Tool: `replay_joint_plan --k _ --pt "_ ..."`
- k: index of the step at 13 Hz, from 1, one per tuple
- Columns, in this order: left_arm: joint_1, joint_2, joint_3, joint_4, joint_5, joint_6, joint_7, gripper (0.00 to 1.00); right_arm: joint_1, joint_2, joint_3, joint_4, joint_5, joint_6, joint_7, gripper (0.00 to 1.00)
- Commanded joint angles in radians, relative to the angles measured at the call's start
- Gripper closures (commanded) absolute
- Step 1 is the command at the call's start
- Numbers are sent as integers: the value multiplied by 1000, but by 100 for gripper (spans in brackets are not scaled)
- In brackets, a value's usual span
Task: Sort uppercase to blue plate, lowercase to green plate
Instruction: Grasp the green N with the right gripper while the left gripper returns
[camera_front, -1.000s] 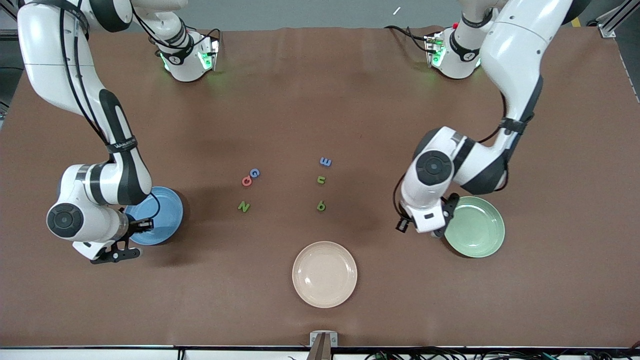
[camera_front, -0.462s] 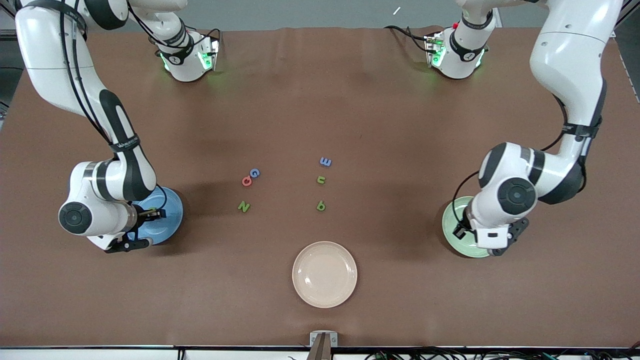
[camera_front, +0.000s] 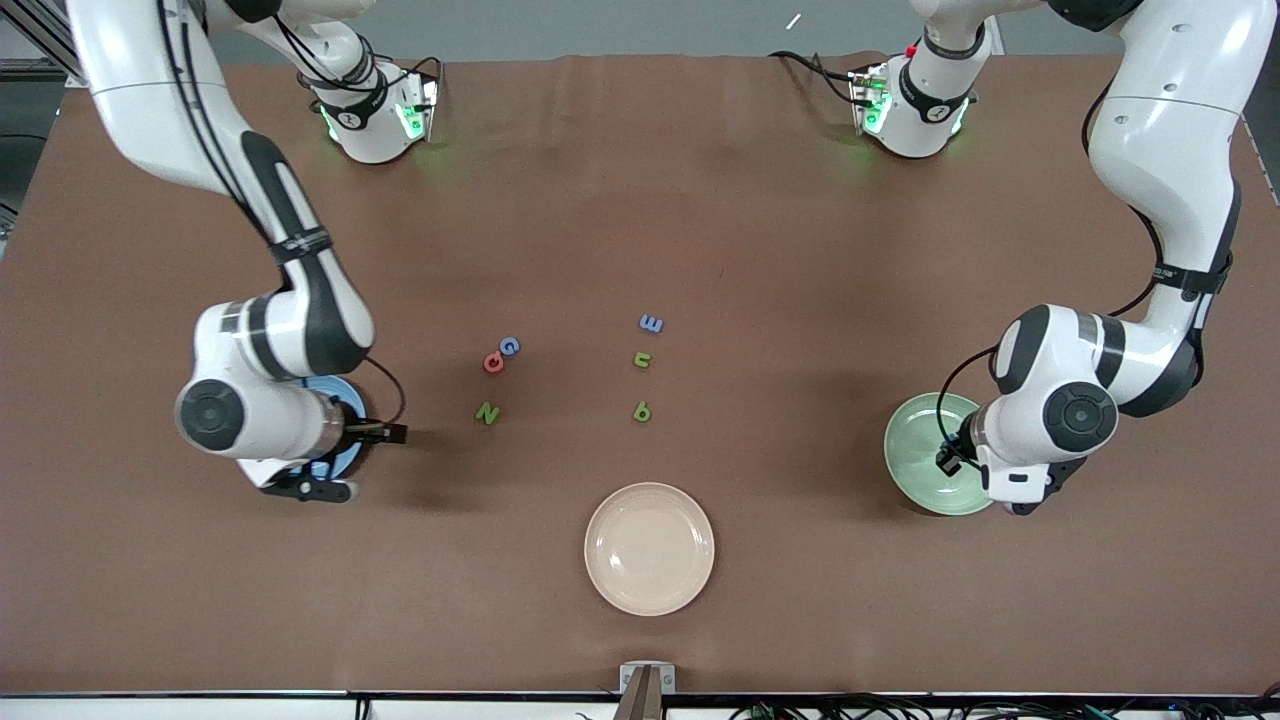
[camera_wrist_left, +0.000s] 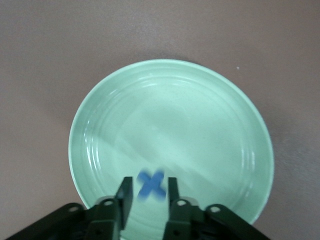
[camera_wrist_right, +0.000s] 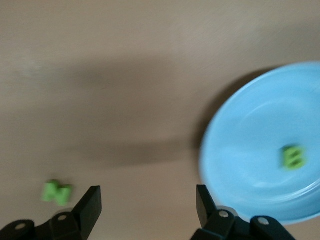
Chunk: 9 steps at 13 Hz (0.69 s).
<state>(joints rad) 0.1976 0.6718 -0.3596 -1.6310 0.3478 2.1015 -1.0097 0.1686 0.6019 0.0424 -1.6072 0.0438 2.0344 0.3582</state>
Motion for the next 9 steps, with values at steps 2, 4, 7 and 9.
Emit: replay_joint_plan --k 2,4,7,9 --pt "5 -27 -54 -4 -35 -11 14 1 90 -2 -9 -32 105 49 201 15" --pt "-4 -46 -116 -3 -47 -18 -3 20 106 30 -7 -63 111 113 252 15" --pt "-18 -41 -221 0 -69 -21 -29 10 124 44 -7 -134 128 222 269 15" --pt "-90 -31 -234 7 -57 -5 -49 1 150 56 -9 -141 183 251 284 15"
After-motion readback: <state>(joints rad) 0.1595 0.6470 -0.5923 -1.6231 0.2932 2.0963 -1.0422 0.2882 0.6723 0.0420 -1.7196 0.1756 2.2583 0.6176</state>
